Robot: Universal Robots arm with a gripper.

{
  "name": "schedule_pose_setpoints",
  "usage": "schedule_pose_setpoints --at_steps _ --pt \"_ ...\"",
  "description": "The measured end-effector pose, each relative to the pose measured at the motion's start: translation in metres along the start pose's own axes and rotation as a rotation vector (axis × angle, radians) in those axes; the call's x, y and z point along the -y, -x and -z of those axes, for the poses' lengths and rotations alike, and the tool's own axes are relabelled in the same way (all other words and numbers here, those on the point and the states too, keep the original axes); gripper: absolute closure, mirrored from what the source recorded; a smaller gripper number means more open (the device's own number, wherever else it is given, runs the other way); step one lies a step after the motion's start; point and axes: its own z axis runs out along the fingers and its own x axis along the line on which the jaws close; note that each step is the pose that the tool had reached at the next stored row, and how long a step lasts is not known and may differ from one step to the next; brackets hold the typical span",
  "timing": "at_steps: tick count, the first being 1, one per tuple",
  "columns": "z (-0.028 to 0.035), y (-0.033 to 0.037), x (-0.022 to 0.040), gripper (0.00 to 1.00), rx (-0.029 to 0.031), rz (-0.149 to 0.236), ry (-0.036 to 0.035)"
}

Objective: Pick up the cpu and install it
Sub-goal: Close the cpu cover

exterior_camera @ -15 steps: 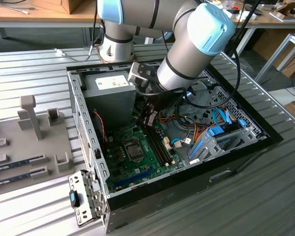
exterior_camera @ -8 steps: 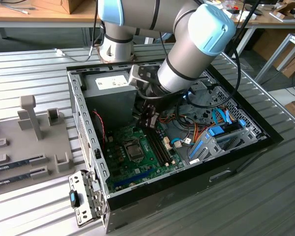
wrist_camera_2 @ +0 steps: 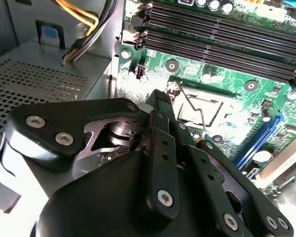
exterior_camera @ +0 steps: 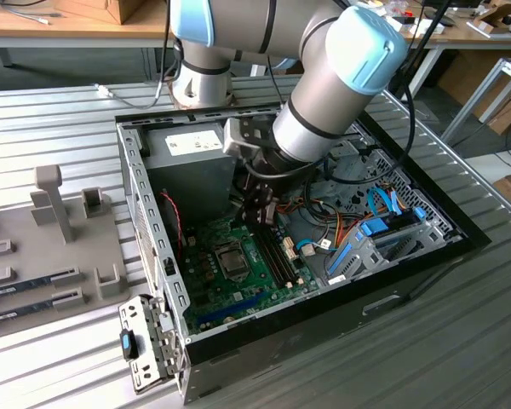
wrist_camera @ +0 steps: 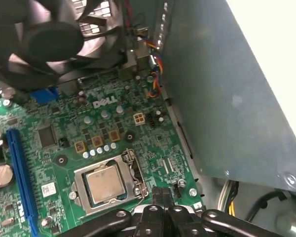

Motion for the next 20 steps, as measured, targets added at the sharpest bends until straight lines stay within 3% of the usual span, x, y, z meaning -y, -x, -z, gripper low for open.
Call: schedule_pose_setpoints --at_steps 2,5,6,7,8,9,17,20 --pt "0.0 0.0 0.0 0.89 -0.0051 0.022 0.0006" --pt "-0.0001 0.0 0.0001 0.89 -0.0194 0.076 0.0014" --pt "0.0 0.0 0.0001 0.89 -0.0307 0.083 -0.0011" --pt "0.0 0.0 0.0001 0.89 -0.0504 0.082 -0.0072" --pt "-0.0001 0.0 0.0 0.89 -0.0783 0.078 -0.0155" --pt "-0.0002 0.0001 0.0004 0.89 -0.1126 0.076 -0.0258" --pt "0.0003 0.0005 0.0026 0.89 -0.1238 0.1 -0.0276" --pt "0.0053 0.0006 0.0015 0.89 -0.127 0.106 -0.0283"
